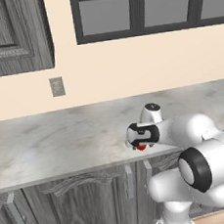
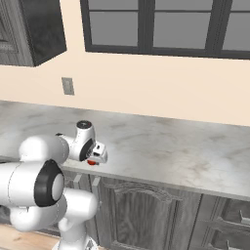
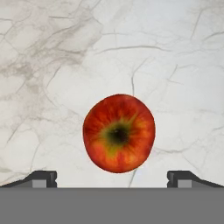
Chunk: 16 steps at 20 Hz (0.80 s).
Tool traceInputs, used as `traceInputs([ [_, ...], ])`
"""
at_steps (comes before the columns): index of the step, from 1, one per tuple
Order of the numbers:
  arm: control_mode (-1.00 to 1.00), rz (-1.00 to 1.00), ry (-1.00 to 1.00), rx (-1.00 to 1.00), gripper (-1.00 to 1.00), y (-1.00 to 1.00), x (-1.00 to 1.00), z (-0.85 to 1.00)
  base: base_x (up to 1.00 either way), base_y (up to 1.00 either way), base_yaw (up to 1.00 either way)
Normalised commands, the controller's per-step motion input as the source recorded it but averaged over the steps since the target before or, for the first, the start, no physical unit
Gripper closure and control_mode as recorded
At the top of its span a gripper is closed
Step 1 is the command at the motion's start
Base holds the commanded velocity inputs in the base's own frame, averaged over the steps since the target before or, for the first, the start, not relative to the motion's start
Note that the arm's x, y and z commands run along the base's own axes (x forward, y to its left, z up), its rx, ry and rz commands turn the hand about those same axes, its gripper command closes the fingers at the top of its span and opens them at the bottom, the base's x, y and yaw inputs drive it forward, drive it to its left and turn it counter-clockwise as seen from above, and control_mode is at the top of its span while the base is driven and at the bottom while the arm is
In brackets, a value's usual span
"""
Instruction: Place the beer on the top shelf of the fridge to keep it out of children's reach, and place the apple and lemon wedge on lower shelves for easy access.
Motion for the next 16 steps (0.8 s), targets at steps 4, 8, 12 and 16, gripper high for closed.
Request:
traceInputs([
  [4,-1.0,0.0,0.0,0.0,-1.0,0.0,0.15,-0.18,0.0,0.0,0.0],
  [8,-1.0,0.0,0.0,0.0,-1.0,0.0,0.15,-0.17,0.0,0.0,0.0],
  [12,-1.0,0.0,0.0,0.0,-1.0,0.0,0.15,-0.15,0.0,0.0,0.0],
  [16,-1.0,0.0,0.0,0.0,-1.0,0.0,0.11,-0.17,0.0,0.0,0.0],
])
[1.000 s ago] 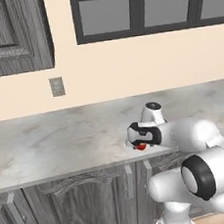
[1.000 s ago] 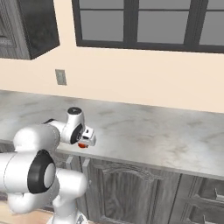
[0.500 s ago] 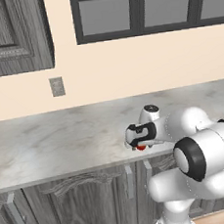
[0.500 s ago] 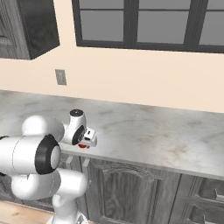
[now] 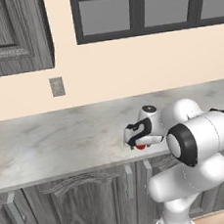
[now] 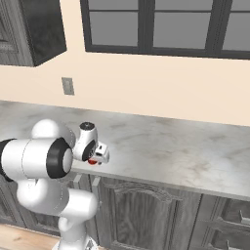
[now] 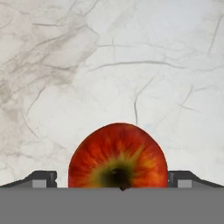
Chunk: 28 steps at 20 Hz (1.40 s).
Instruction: Place the beer on the top shelf of the fridge to keep it out of children's reach, and place the apple and lemon wedge on lower shelves for easy access.
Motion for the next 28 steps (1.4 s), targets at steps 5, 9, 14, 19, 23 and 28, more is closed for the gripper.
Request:
traceInputs([
  [5,-1.0,0.0,0.0,0.0,1.0,0.0,0.02,-0.22,0.0,0.0,0.0],
  [9,-1.0,-0.02,0.05,0.0,1.0,0.0,0.0,-0.35,0.0,0.0,0.0],
  [14,-1.0,-0.03,0.05,0.0,1.0,0.0,0.0,-0.37,0.0,0.0,0.0],
  [19,-1.0,0.0,-0.03,0.0,1.0,-0.04,-0.44,-0.14,0.0,0.0,0.0],
  [23,-1.0,0.0,-0.16,0.0,1.0,-0.08,-1.0,0.15,0.0,0.0,0.0],
  [28,-1.0,0.0,-0.31,0.05,1.0,0.0,-1.0,0.82,0.0,0.0,0.0],
])
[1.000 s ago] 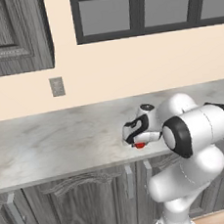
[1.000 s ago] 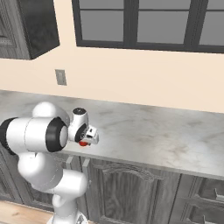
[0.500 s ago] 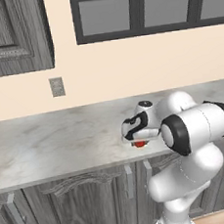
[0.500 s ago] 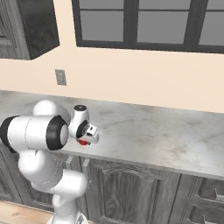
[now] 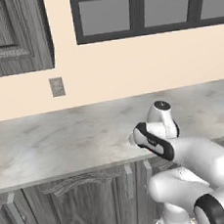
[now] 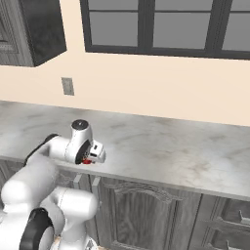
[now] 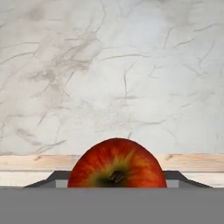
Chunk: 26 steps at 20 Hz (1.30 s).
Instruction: Place the beer on the top shelf of the fridge to keep it out of children's reach, and place the apple and lemon wedge on lower shelves for easy access.
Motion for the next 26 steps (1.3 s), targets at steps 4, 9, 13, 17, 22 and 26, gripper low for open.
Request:
traceInputs([
  [4,-1.0,0.0,-0.35,0.09,1.0,-0.04,-0.98,1.0,0.0,0.0,0.0],
  [9,-1.0,0.0,-0.25,0.05,1.0,-0.03,-0.89,1.0,0.0,0.0,0.0],
  [13,-1.0,0.0,-0.11,0.0,1.0,-0.04,-0.83,1.0,0.0,0.0,0.0],
  [17,-1.0,0.0,-0.07,0.0,1.0,0.0,-0.81,0.97,0.0,0.0,0.0],
  [22,-1.0,-0.01,-0.04,-0.03,1.0,0.0,-0.54,0.28,0.0,0.0,0.0],
  [26,-1.0,-0.05,0.0,-0.08,1.0,0.0,-0.13,0.0,0.0,0.0,0.0],
])
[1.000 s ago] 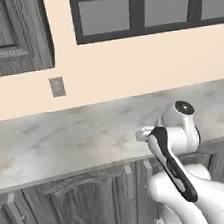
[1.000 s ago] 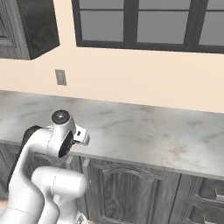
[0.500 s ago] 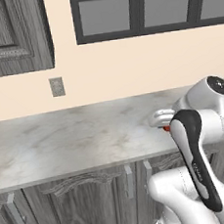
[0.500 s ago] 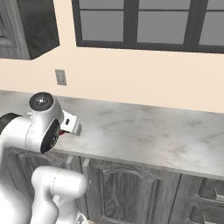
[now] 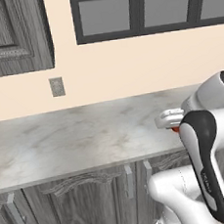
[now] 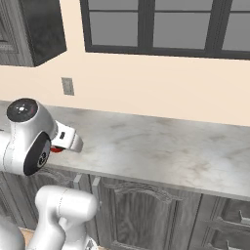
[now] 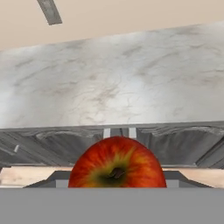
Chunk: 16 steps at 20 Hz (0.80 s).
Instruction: Place the beer on the top shelf of the fridge to keep it out of children's reach, and place the apple and lemon wedge on lower shelves for easy access.
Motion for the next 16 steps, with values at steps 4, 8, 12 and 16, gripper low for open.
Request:
traceInputs([
  [4,-1.0,-0.07,0.02,-0.1,1.0,0.0,-0.22,0.0,0.0,0.0,0.0],
  [8,-1.0,-0.06,0.05,-0.07,1.0,0.0,-0.15,0.0,0.0,0.0,0.0],
  [12,1.0,-0.03,0.04,-0.04,1.0,-0.01,-0.05,0.0,-0.01,-0.03,-0.01],
  [16,1.0,0.0,0.0,0.0,1.0,0.0,0.0,0.0,0.0,-0.25,-0.06],
])
